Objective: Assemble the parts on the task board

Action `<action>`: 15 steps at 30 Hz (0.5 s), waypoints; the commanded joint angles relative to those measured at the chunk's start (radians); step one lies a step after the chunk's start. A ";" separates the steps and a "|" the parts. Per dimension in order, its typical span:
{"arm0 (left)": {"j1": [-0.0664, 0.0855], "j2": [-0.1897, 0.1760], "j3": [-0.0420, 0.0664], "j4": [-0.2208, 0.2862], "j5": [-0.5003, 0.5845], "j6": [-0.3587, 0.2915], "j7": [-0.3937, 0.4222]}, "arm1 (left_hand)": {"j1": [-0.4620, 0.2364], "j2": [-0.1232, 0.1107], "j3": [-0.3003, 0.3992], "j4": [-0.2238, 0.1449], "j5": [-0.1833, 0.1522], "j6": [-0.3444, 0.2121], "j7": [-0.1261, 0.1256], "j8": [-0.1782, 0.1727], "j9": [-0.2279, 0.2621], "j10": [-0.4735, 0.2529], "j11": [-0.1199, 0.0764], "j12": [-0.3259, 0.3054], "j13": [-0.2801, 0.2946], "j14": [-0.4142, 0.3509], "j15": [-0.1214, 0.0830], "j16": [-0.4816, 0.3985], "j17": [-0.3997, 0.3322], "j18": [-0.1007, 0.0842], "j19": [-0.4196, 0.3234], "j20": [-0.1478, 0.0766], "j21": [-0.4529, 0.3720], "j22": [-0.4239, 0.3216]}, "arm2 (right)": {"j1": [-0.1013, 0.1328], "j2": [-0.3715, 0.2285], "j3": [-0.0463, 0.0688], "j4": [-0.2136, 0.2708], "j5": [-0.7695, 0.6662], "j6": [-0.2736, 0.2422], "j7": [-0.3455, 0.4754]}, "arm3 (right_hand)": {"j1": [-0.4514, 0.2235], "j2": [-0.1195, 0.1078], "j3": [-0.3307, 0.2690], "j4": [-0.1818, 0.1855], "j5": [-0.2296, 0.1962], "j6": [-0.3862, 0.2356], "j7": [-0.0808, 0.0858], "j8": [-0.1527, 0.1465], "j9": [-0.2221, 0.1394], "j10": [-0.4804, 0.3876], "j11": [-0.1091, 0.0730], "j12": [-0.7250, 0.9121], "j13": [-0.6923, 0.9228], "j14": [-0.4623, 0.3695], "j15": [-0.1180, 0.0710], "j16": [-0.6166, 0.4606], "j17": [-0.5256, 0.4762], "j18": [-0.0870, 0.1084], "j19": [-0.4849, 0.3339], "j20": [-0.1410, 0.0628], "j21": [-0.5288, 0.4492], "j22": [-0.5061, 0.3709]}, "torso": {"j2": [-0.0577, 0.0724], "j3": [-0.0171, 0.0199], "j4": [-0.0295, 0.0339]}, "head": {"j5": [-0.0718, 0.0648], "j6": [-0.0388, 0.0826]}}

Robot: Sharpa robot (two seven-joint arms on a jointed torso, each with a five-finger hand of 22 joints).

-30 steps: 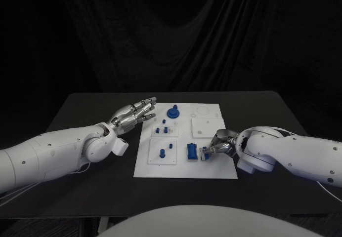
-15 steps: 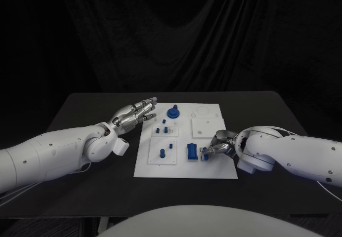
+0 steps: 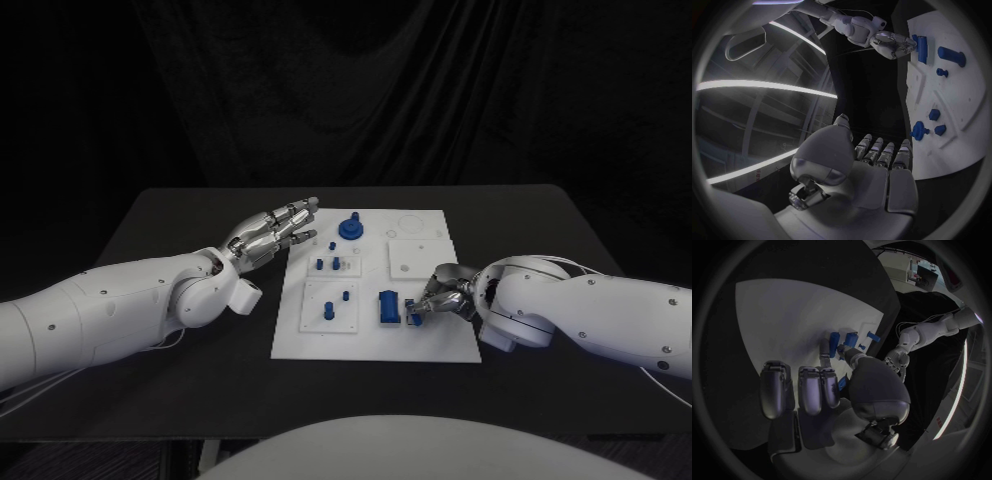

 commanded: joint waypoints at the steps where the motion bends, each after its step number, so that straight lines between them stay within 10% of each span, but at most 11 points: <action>1: -0.002 0.001 0.001 0.000 -0.006 0.016 0.009 | 0.009 0.005 0.005 -0.001 0.005 -0.002 0.002 0.001 -0.001 -0.004 0.006 -0.003 -0.001 -0.001 0.008 0.002 0.000 0.003 -0.002 0.002 0.006 -0.001 | 0.000 0.000 0.001 0.000 -0.037 -0.003 -0.005 | -0.016 -0.001 -0.008 0.013 -0.002 -0.001 0.005 -0.002 -0.002 0.106 -0.002 0.003 0.263 0.093 0.004 -0.001 0.198 0.006 0.046 0.006 -0.007 0.224 | 0.000 -0.0005 0.0001 | 0.001 0.000; 11: -0.003 0.001 0.001 0.000 -0.006 0.018 0.006 | 0.012 0.005 0.007 -0.003 0.011 -0.001 0.003 0.002 -0.001 -0.004 0.006 -0.004 -0.001 -0.001 0.009 0.002 0.000 0.003 -0.002 0.002 0.006 -0.001 | 0.000 -0.003 0.000 0.002 -0.062 -0.040 0.013 | -0.079 -0.013 -0.071 0.107 -0.001 -0.008 0.005 0.013 -0.007 0.106 -0.002 0.003 0.263 0.093 0.006 -0.001 0.198 0.007 0.043 0.008 -0.012 0.222 | 0.000 -0.0002 0.0003 | 0.003 0.000; 12: -0.003 0.001 0.001 0.000 -0.006 0.018 0.005 | 0.012 0.005 0.007 -0.004 0.012 -0.001 0.003 0.002 -0.001 -0.004 0.006 -0.004 -0.001 -0.001 0.009 0.002 0.000 0.003 -0.002 0.002 0.006 -0.001 | 0.000 -0.005 0.000 0.003 -0.064 -0.048 0.018 | -0.092 -0.003 -0.099 0.136 -0.180 -0.005 -0.004 0.021 -0.004 0.106 -0.004 0.003 0.263 0.093 0.004 -0.001 0.198 0.007 0.042 0.009 -0.014 0.222 | 0.000 -0.0002 0.0004 | 0.002 0.000; 13: -0.003 0.001 0.001 0.000 -0.006 0.018 0.005 | 0.012 0.005 0.007 -0.004 0.012 -0.001 0.003 0.002 -0.001 -0.004 0.006 -0.004 -0.001 -0.001 0.009 0.002 0.000 0.003 -0.002 0.002 0.006 -0.001 | 0.000 -0.006 0.000 0.004 -0.065 -0.055 0.024 | -0.091 -0.003 -0.112 0.144 -0.254 -0.005 -0.001 0.023 -0.003 0.106 -0.006 0.003 0.263 0.093 0.004 -0.001 0.199 0.007 0.041 0.006 -0.015 0.221 | 0.000 -0.0002 0.0005 | 0.002 0.000; 15: -0.003 0.001 0.001 0.000 -0.006 0.019 0.005 | 0.013 0.005 0.008 -0.004 0.014 -0.001 0.003 0.002 -0.001 -0.004 0.006 -0.004 -0.001 -0.001 0.009 0.002 0.000 0.002 -0.002 0.002 0.006 -0.001 | 0.000 -0.010 0.000 0.008 -0.070 -0.068 0.033 | -0.095 -0.003 -0.126 0.156 -0.257 -0.007 0.002 0.027 -0.003 0.106 -0.005 0.003 0.263 0.093 0.004 -0.002 0.197 0.008 0.040 0.006 -0.017 0.221 | 0.000 -0.0001 0.0001 | 0.003 0.000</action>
